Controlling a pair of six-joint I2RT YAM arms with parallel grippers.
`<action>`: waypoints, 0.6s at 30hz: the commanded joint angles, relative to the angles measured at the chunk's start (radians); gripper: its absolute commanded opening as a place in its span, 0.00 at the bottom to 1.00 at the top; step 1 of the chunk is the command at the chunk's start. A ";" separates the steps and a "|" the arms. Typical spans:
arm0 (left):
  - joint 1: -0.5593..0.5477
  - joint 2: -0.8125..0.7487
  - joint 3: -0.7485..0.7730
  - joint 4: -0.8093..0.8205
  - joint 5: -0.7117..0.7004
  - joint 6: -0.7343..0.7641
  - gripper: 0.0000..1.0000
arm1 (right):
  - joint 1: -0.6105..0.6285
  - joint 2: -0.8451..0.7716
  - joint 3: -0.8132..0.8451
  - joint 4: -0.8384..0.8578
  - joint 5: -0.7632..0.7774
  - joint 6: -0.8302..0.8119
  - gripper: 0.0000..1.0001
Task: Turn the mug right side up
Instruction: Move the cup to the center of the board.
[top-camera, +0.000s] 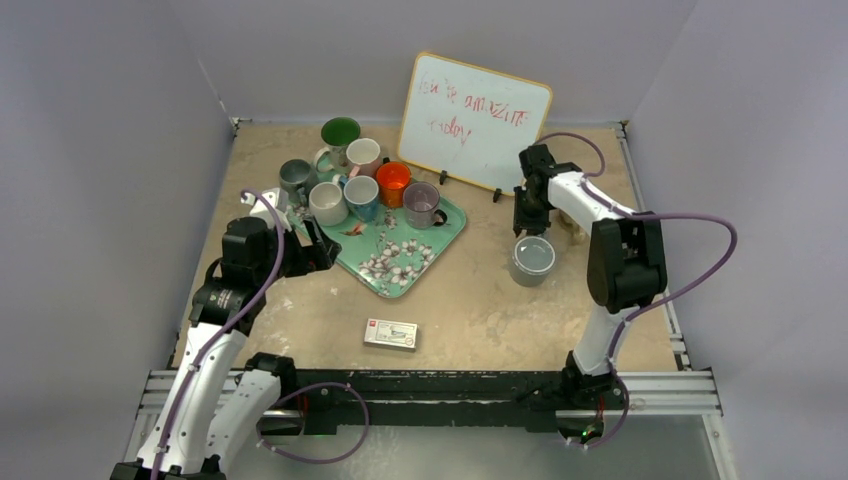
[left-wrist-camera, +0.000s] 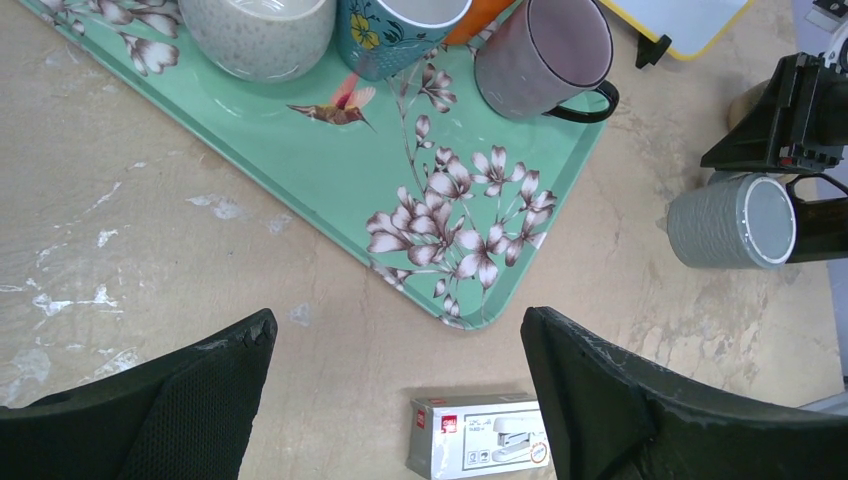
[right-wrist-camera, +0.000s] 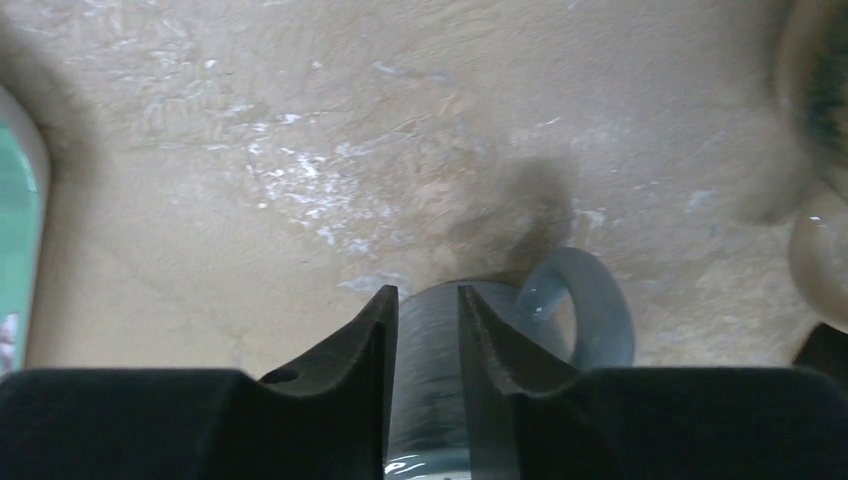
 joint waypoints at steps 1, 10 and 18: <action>-0.004 -0.008 0.034 0.000 -0.015 0.021 0.91 | 0.001 -0.056 0.002 -0.001 -0.085 -0.035 0.25; -0.004 -0.023 0.029 -0.002 -0.027 0.024 0.91 | 0.008 -0.131 -0.077 0.100 -0.278 -0.078 0.00; -0.004 -0.034 0.023 -0.002 -0.034 0.025 0.91 | 0.057 -0.164 -0.053 0.036 -0.192 -0.084 0.21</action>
